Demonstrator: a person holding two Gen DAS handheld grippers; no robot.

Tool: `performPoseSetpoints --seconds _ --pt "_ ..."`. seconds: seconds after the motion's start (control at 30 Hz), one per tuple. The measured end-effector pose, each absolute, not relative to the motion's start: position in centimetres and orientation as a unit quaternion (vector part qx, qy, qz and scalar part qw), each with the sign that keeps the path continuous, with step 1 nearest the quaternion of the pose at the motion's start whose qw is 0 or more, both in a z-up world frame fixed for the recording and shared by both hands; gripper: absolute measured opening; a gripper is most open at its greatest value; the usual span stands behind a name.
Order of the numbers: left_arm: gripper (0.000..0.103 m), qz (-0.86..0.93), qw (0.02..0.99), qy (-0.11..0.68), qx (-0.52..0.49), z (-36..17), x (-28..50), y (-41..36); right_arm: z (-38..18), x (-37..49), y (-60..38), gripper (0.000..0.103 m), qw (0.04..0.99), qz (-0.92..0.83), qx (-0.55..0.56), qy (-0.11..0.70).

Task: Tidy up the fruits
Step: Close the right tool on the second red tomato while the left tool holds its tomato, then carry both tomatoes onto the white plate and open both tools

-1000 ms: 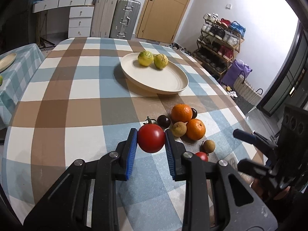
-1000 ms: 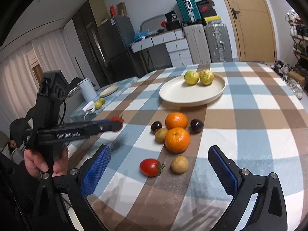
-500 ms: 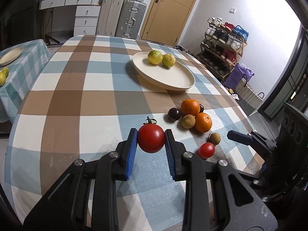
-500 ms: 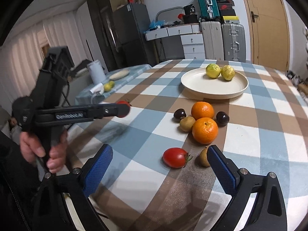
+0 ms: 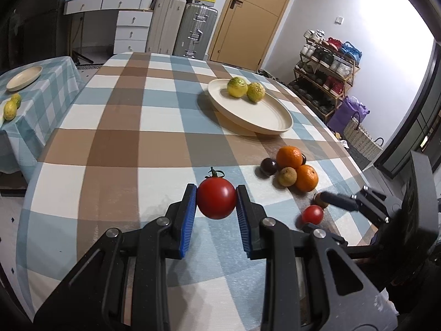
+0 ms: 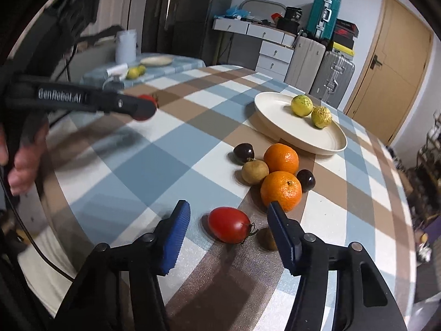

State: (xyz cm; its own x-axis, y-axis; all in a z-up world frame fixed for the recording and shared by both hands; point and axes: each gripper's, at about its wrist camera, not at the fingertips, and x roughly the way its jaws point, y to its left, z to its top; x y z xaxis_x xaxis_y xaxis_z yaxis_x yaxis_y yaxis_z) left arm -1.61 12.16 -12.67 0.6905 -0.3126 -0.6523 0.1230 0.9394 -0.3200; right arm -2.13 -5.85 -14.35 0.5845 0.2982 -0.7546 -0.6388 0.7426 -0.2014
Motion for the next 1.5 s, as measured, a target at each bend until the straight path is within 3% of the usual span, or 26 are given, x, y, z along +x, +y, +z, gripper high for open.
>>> performPoseSetpoints --seconds 0.2,0.5,0.8,1.5 --pt "0.026 -0.112 0.912 0.372 -0.134 -12.5 -1.7 13.2 -15.3 -2.3 -5.1 0.035 0.851 0.261 -0.273 0.364" --pt "0.026 -0.101 0.914 0.370 -0.134 -12.4 -1.8 13.9 -15.0 -1.8 -5.6 0.034 0.851 0.273 -0.254 0.369" --pt "0.026 -0.101 0.915 0.370 -0.125 -11.3 -0.6 13.4 -12.9 -0.8 -7.6 0.034 0.868 0.303 -0.154 0.361" --pt "0.026 -0.146 0.909 0.376 -0.107 -9.1 14.4 5.9 -6.3 11.3 -12.5 0.034 0.892 0.330 -0.001 0.310"
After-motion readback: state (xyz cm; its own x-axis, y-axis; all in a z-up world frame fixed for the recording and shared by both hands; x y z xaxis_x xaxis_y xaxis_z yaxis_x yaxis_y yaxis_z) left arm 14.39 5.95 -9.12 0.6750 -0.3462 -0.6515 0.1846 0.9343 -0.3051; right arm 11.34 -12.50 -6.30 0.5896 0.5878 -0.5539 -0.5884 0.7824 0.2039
